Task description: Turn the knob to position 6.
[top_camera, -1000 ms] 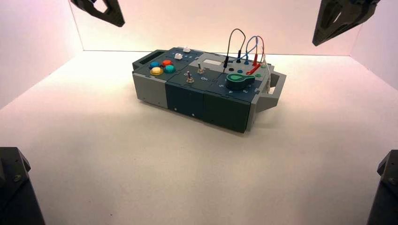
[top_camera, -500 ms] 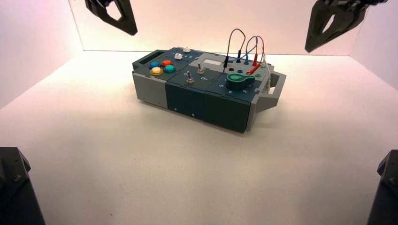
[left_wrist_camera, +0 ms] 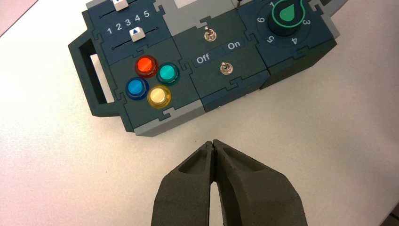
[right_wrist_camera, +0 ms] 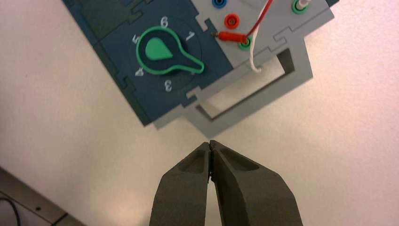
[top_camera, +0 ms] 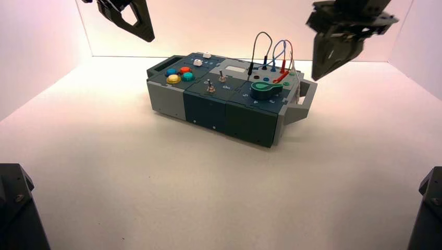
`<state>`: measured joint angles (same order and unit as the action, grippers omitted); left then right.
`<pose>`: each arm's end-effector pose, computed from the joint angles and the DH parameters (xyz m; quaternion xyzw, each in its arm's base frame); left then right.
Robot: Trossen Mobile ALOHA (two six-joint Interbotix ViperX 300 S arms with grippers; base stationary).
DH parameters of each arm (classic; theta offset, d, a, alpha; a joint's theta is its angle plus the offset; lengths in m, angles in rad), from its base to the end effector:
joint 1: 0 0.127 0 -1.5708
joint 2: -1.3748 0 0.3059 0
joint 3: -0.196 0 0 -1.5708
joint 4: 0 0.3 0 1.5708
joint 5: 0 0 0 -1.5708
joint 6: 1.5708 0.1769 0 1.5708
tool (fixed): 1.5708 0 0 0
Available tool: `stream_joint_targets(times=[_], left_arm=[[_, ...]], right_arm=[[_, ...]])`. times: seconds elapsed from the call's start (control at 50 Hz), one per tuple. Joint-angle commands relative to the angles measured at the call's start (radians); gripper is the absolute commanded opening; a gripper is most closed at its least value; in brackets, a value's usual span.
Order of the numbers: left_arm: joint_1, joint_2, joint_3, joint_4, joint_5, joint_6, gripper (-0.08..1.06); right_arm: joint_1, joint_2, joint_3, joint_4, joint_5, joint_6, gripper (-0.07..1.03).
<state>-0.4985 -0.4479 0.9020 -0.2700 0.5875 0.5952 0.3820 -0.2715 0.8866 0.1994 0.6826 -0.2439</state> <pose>0.2371 -0.1589 0.1421 0.2355 0.4238 -0.3608 0.7967 0.2432 0.1215 0.0904 -0.1110 0.5860 0.2268 0.7700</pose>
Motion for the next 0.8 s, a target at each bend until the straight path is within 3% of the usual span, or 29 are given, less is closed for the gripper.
stream_joint_targets(times=[0.02,0.38,0.8], left_arm=[[-0.003,0.003,-0.021,-0.003,-0.021,0.005,-0.03],[-0.003,0.025,-0.021,-0.003,-0.051,0.005,-0.03],[-0.003,0.023,-0.020,0.002,-0.051,0.005,-0.03]], right_arm=[[0.006,0.041,-0.035,0.017,-0.040,0.005,-0.02],[0.009,0.130,-0.080,0.026,-0.060,0.003,-0.02],[0.084,0.252,-0.175,0.025,-0.049,0.005,-0.02]])
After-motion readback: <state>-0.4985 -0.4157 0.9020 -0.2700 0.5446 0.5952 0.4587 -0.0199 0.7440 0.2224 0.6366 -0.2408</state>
